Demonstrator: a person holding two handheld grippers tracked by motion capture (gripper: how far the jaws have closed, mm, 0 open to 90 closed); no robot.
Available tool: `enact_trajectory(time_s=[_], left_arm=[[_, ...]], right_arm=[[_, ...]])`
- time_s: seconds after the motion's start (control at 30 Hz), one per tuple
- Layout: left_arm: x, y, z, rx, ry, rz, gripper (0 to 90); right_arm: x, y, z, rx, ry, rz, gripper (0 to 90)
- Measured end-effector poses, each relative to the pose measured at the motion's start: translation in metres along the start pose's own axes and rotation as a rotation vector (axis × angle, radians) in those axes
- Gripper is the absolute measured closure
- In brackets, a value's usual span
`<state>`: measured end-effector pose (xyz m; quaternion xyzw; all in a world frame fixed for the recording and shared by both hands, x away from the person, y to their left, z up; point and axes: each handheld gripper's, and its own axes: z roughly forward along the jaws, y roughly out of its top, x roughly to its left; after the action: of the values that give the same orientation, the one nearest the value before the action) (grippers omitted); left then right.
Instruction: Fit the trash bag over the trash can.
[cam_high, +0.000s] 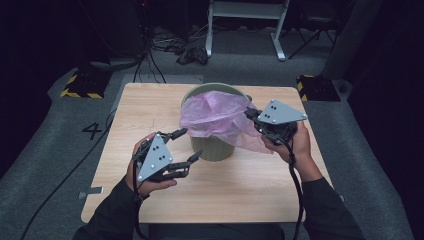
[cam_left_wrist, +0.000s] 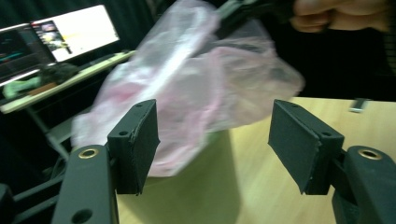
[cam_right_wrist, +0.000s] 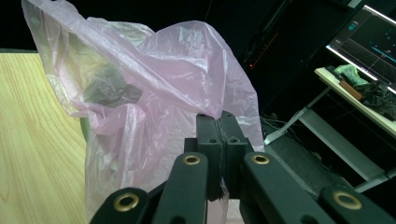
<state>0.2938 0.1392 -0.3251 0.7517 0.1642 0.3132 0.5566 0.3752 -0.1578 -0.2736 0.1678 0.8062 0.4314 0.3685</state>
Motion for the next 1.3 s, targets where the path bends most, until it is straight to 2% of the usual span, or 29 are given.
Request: enact_trajectory(time_s=[0.07, 0.13, 0.2, 0.33, 0.4, 0.57, 0.83, 0.87, 0.9, 0.93, 1.0, 1.03, 1.07, 1.13, 1.2, 1.3], left_arm=[[-0.005, 0.0, 0.005, 0.006, -0.034, 0.004, 33.2], [-0.01, -0.001, 0.012, 0.031, -0.045, 0.013, 32.8], [-0.013, -0.001, 0.023, 0.05, -0.074, 0.017, 32.4], [-0.016, 0.001, 0.047, 0.08, -0.091, 0.025, 31.8], [-0.015, 0.004, 0.059, 0.104, -0.07, 0.031, 31.4], [-0.005, 0.012, 0.086, 0.14, -0.033, -0.017, 32.4], [0.006, 0.017, 0.11, 0.198, 0.041, -0.04, 33.2], [0.008, 0.017, 0.112, 0.207, 0.039, -0.037, 39.5], [0.007, 0.016, 0.114, 0.214, 0.057, -0.028, 44.7], [0.008, 0.016, 0.115, 0.23, 0.076, -0.009, 46.3], [0.01, 0.014, 0.116, 0.239, 0.069, 0.012, 61.5], [0.011, 0.014, 0.116, 0.247, 0.08, 0.028, 65.8], [0.013, 0.014, 0.115, 0.248, 0.09, 0.043, 74.4], [0.016, 0.013, 0.112, 0.25, 0.075, 0.049, 84.9], [0.019, 0.011, 0.107, 0.259, 0.069, 0.076, 88.8], [0.023, 0.008, 0.097, 0.276, 0.06, 0.114, 89.6]], right_arm=[[0.0, 0.0, 0.0, 0.001, 0.001, 0.005, 90.0], [0.0, -0.001, 0.001, 0.004, 0.001, 0.006, 90.0], [0.0, -0.001, 0.001, 0.005, 0.004, 0.008, 90.0], [0.001, -0.002, 0.001, 0.002, 0.012, 0.013, 90.0], [0.001, -0.002, 0.001, -0.002, 0.018, 0.018, 90.0], [0.002, -0.003, -0.001, -0.008, 0.032, 0.025, 90.0], [0.002, -0.001, -0.008, -0.018, 0.045, 0.029, 90.0], [0.002, -0.001, -0.009, -0.019, 0.046, 0.03, 90.0], [0.002, -0.001, -0.009, -0.018, 0.045, 0.031, 90.0], [0.003, -0.001, -0.009, -0.021, 0.046, 0.03, 90.0], [0.003, 0.0, -0.01, -0.021, 0.042, 0.029, 90.0], [0.003, 0.0, -0.011, -0.022, 0.042, 0.03, 90.0], [0.002, 0.0, -0.011, -0.021, 0.041, 0.029, 90.0], [0.002, -0.001, -0.011, -0.019, 0.035, 0.031, 90.0], [-0.001, -0.002, -0.011, -0.015, 0.026, 0.038, 90.0], [-0.005, -0.005, -0.011, -0.004, 0.007, 0.057, 90.0]])
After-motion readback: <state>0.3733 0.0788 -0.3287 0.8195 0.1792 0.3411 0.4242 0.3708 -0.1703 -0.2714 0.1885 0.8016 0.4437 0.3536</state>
